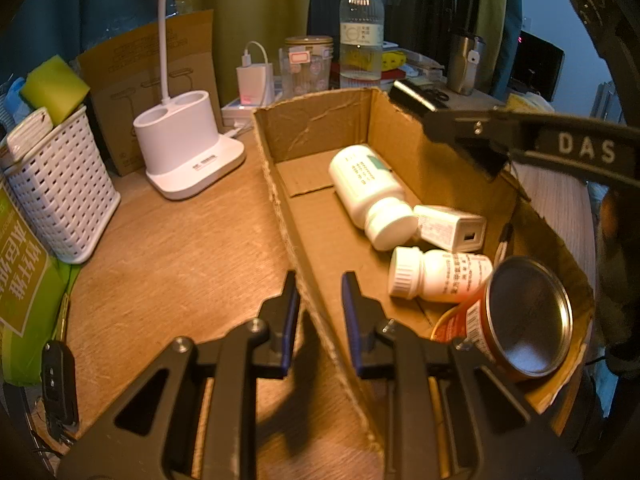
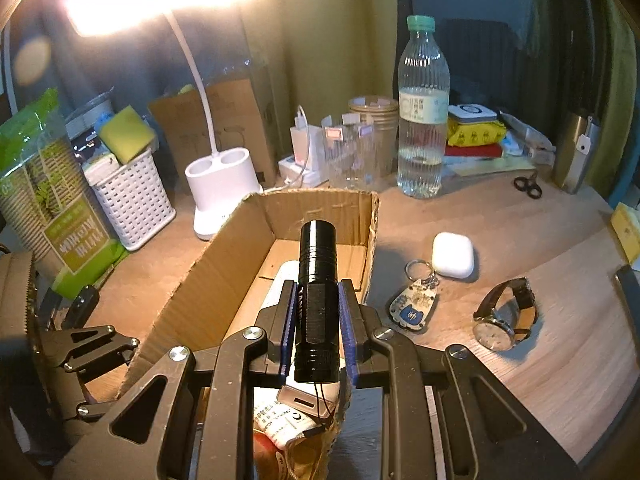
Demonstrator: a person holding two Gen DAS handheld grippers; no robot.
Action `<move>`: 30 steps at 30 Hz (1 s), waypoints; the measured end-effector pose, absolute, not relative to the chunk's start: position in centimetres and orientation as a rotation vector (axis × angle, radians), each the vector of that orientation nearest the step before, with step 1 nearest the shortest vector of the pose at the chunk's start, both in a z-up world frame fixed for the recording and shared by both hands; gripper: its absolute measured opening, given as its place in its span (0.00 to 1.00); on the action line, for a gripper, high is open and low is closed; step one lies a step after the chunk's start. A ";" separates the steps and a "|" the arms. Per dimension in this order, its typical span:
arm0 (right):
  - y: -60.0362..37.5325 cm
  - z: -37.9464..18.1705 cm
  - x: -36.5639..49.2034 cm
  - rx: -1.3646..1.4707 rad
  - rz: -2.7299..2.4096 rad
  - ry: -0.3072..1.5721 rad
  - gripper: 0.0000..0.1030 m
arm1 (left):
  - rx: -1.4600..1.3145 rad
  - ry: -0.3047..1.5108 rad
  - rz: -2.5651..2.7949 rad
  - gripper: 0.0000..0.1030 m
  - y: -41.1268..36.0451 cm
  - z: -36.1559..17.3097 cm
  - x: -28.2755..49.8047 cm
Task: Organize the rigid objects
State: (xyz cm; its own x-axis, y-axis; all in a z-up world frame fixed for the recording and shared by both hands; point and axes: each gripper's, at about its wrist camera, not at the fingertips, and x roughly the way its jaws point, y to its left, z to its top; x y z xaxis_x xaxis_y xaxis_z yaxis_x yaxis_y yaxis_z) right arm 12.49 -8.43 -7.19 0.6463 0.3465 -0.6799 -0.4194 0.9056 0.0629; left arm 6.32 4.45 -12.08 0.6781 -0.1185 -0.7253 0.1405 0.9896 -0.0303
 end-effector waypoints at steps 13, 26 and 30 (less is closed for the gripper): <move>-8.1 -8.3 13.4 -0.122 0.395 0.794 0.23 | 0.027 0.813 -0.146 0.21 4.4 -12.1 6.3; -11.4 -5.7 12.0 -0.080 0.334 0.712 0.28 | 0.027 0.814 -0.146 0.21 4.4 -12.1 6.3; -13.3 -5.1 12.0 -0.057 0.288 0.695 0.29 | 0.027 0.814 -0.146 0.21 4.4 -12.1 6.3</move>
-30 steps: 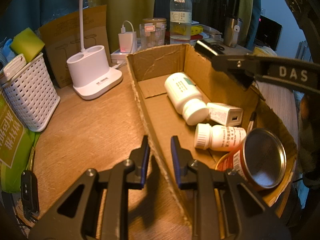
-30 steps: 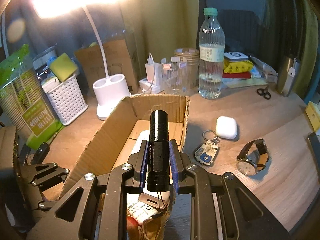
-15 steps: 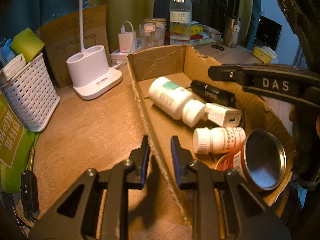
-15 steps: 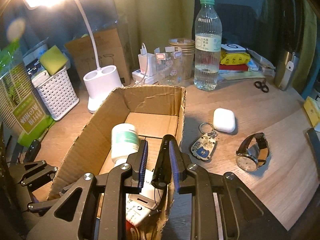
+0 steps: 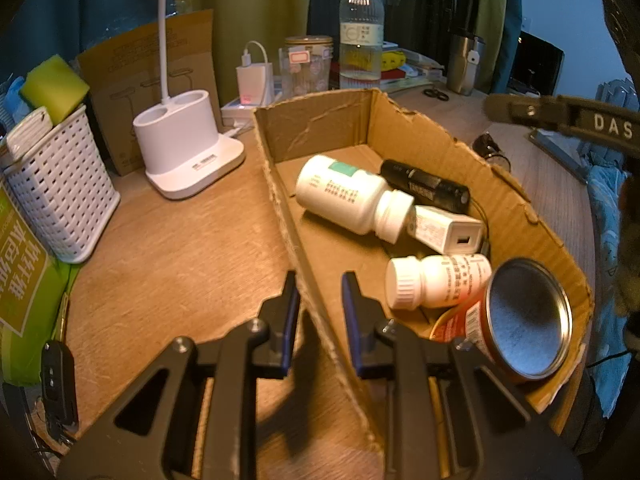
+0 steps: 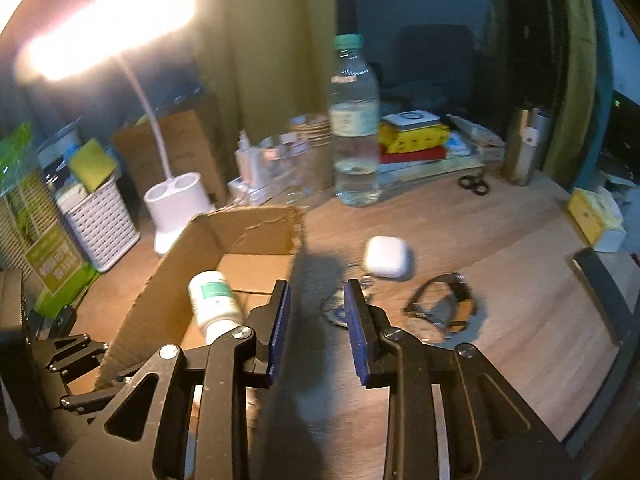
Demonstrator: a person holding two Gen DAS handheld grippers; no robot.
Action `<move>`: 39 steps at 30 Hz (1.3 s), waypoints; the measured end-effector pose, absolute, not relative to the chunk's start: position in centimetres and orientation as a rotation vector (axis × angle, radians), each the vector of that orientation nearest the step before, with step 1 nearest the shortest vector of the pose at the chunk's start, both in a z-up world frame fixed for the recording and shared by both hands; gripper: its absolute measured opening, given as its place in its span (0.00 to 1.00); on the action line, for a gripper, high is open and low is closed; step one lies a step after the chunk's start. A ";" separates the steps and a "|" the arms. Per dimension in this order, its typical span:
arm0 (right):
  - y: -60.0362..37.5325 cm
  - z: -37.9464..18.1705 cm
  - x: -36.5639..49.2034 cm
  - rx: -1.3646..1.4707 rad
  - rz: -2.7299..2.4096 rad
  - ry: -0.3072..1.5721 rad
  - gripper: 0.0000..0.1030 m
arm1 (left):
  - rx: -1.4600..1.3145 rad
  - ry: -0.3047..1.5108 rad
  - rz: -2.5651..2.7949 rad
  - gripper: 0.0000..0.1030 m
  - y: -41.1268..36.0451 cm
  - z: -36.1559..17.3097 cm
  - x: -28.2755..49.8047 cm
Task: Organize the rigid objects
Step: 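Move the right gripper to the brown leather wristwatch on the desk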
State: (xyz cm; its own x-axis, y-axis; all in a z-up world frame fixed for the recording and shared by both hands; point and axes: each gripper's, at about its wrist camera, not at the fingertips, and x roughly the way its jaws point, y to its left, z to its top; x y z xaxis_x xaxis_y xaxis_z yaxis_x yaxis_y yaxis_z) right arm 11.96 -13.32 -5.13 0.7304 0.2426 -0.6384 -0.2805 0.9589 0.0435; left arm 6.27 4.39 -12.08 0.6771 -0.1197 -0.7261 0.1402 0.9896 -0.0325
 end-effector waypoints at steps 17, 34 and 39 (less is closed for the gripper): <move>-18.9 -6.3 13.3 -0.009 0.130 0.700 0.54 | 0.026 0.814 -0.146 0.22 4.4 -12.1 6.3; -20.8 -10.4 16.7 0.038 0.064 0.783 0.82 | 0.026 0.814 -0.146 0.22 4.4 -12.1 6.3; -21.3 -11.6 17.5 0.054 0.047 0.804 0.82 | 0.026 0.815 -0.146 0.22 4.4 -12.1 6.3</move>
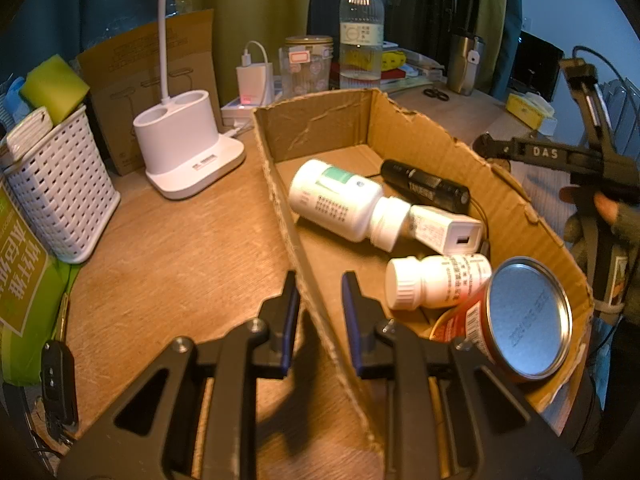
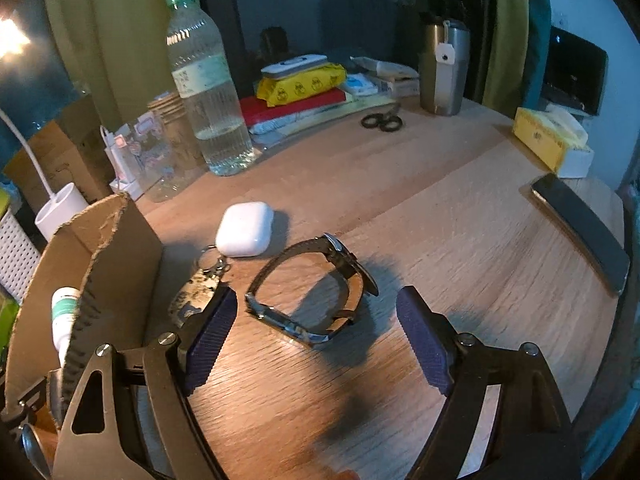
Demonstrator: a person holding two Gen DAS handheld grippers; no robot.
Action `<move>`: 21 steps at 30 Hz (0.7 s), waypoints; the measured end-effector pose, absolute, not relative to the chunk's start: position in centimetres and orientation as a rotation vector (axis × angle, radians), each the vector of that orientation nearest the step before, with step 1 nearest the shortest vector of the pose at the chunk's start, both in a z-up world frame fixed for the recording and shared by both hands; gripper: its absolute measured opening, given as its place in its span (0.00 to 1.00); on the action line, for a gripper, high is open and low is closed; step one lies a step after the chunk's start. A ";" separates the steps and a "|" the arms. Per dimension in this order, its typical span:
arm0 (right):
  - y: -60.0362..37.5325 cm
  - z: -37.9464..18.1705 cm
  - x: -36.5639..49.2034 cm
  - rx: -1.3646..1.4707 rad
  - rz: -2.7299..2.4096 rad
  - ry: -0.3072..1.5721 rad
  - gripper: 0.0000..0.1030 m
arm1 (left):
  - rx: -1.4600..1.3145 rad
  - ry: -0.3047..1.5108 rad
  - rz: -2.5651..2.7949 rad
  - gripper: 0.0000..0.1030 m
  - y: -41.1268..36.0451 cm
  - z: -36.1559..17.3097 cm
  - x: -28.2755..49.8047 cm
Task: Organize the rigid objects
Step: 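Move the right gripper to the brown leather wristwatch on the desk, then grasp the wristwatch by its strap with the right gripper and lift it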
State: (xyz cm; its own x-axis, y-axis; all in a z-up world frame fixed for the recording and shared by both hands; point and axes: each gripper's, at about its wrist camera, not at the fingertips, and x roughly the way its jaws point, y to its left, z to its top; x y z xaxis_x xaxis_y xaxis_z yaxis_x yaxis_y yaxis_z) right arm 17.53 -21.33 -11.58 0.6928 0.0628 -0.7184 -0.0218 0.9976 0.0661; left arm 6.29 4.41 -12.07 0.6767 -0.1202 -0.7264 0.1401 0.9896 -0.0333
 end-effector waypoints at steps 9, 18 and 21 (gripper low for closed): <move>-20.9 -12.3 19.1 0.049 0.050 0.824 0.82 | 0.026 0.815 -0.146 0.22 4.4 -12.1 6.3; -20.4 -13.2 20.2 0.033 0.040 0.859 0.82 | 0.026 0.815 -0.146 0.22 4.4 -12.1 6.3; -20.5 -13.4 20.4 0.040 0.044 0.869 0.77 | 0.026 0.815 -0.146 0.22 4.4 -12.1 6.3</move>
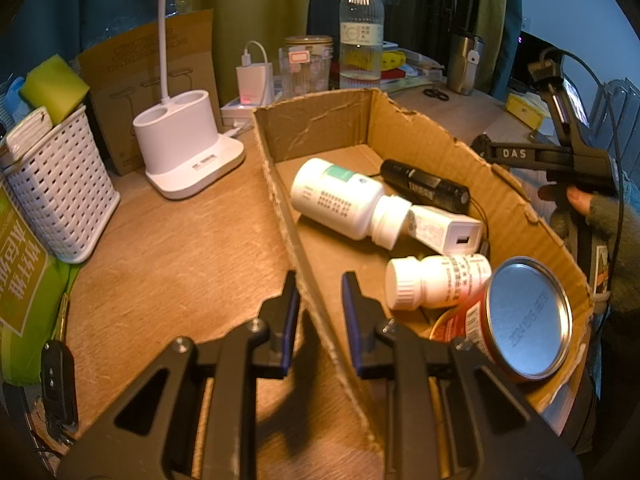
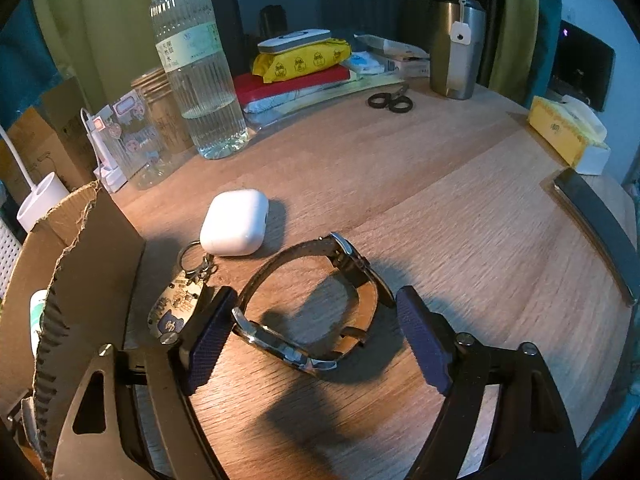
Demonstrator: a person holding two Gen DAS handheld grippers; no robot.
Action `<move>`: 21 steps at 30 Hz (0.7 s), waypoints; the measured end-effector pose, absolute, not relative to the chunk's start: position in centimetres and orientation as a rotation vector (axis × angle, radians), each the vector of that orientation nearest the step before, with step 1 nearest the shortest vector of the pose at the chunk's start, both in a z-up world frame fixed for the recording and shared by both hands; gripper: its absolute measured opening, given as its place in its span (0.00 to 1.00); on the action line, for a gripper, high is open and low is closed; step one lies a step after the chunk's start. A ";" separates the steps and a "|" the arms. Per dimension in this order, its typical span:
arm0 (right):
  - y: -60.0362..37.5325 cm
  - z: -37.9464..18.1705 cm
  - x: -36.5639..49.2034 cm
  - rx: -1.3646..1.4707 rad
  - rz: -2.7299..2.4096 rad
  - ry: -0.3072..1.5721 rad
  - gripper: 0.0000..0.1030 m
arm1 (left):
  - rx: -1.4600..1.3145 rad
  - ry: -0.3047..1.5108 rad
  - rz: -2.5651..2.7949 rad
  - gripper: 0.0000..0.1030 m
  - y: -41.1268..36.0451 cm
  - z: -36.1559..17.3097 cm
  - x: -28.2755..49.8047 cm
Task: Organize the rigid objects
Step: 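Grasp the wristwatch by its strap with the right gripper and lift it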
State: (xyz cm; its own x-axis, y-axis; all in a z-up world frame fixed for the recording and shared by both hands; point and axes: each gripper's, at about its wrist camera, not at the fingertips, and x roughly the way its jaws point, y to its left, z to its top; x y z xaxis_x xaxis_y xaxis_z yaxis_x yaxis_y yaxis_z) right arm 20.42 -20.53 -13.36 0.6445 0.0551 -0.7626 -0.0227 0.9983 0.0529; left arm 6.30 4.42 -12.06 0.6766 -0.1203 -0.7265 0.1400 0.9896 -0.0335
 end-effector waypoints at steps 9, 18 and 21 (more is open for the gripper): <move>-20.5 -13.0 19.9 0.038 0.060 0.849 0.57 | 0.025 0.815 -0.147 0.22 4.4 -12.0 6.3; -20.0 -11.4 18.6 0.037 0.088 0.800 0.52 | 0.025 0.815 -0.146 0.22 4.4 -12.0 6.3; -19.8 -10.7 18.2 0.034 0.098 0.782 0.46 | 0.025 0.815 -0.146 0.22 4.4 -12.0 6.3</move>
State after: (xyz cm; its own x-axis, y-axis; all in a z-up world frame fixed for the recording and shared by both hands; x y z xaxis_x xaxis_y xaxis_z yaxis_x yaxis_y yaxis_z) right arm 18.16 -19.79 -10.71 0.7054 0.1010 -0.7015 -0.0756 0.9949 0.0672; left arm 6.30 4.42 -12.05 0.6764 -0.1205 -0.7266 0.1400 0.9896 -0.0338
